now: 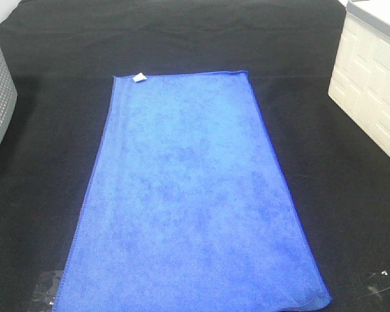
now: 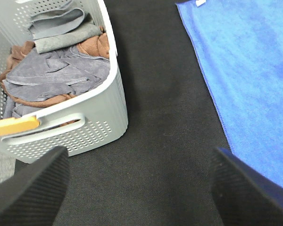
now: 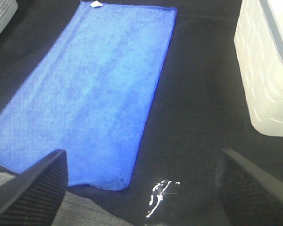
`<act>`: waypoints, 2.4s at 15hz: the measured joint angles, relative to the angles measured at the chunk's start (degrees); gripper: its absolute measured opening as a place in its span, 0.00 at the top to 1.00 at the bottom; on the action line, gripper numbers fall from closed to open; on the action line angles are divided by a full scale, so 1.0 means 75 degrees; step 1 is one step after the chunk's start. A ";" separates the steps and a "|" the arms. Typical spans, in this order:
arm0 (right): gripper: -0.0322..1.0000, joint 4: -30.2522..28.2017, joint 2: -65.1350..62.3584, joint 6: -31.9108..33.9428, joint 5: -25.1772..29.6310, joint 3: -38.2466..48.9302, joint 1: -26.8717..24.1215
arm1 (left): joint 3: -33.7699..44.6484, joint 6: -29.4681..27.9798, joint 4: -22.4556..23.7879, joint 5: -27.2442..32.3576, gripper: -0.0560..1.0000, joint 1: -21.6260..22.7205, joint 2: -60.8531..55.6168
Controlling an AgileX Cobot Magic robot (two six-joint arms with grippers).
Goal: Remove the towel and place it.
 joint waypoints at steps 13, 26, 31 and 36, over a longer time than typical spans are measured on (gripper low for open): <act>0.19 0.0069 -0.2521 -0.0825 0.0000 0.2636 0.0000 | 0.1574 -0.0015 -0.1031 0.0466 0.24 0.0000 -0.4118; 0.19 0.0252 -0.2513 -0.0963 -0.0795 0.3461 0.0000 | 0.2827 -0.0023 -0.1398 0.0252 0.24 0.0000 -0.4118; 0.19 0.0351 -0.2513 -0.0970 -0.0795 0.3461 -0.0810 | 0.2827 -0.0023 -0.1337 0.0244 0.24 0.0764 -0.4118; 0.19 0.0397 -0.2513 -0.0970 -0.0802 0.3461 -0.1375 | 0.2827 -0.0023 -0.1337 0.0237 0.24 0.0863 -0.4118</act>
